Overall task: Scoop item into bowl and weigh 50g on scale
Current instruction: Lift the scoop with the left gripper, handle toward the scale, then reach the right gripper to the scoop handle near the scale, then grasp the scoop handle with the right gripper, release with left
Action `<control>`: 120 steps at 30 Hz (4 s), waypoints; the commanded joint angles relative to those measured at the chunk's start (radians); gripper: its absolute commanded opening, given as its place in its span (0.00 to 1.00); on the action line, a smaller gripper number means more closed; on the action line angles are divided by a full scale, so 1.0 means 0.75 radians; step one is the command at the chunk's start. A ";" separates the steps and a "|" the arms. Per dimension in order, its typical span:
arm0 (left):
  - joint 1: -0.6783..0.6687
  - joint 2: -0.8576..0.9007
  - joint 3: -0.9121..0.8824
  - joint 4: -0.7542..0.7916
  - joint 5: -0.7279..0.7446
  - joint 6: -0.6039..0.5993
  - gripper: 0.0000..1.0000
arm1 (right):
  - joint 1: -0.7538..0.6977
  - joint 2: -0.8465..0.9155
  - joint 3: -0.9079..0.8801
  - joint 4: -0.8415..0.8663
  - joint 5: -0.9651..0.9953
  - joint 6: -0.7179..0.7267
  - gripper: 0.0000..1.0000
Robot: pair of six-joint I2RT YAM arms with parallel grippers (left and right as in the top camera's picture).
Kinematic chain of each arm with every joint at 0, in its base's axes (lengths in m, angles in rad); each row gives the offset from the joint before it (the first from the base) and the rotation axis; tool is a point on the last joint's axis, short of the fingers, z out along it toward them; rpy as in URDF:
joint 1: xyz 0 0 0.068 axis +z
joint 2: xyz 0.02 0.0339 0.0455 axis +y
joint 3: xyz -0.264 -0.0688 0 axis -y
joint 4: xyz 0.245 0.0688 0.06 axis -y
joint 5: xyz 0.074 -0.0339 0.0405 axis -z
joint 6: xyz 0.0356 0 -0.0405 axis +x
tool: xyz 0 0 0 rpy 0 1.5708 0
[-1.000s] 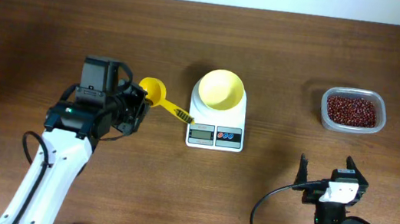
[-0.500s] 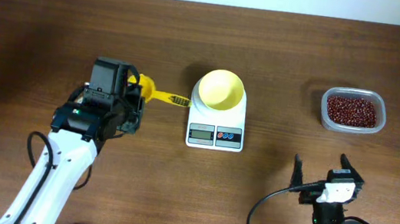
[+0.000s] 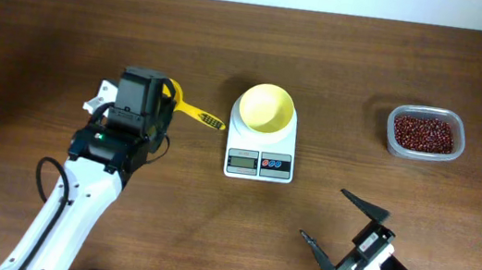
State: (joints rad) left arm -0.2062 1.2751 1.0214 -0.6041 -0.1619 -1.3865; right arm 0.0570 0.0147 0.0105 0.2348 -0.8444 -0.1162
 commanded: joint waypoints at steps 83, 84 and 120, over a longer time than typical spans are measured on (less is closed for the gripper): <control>-0.273 -0.013 -0.003 0.192 0.320 0.028 0.00 | 0.631 1.726 0.634 0.764 0.583 1.265 0.55; -0.281 -0.007 -0.003 0.193 0.307 0.028 0.00 | 0.631 1.726 0.634 0.764 0.583 1.265 0.53; -0.360 0.069 -0.003 0.240 0.361 -0.019 0.00 | 0.631 1.726 0.633 0.753 0.539 1.324 0.24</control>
State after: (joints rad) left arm -0.4694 1.3205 1.0199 -0.4255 0.1020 -1.3960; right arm 0.5228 1.3029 0.4725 0.7967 -0.4309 0.8825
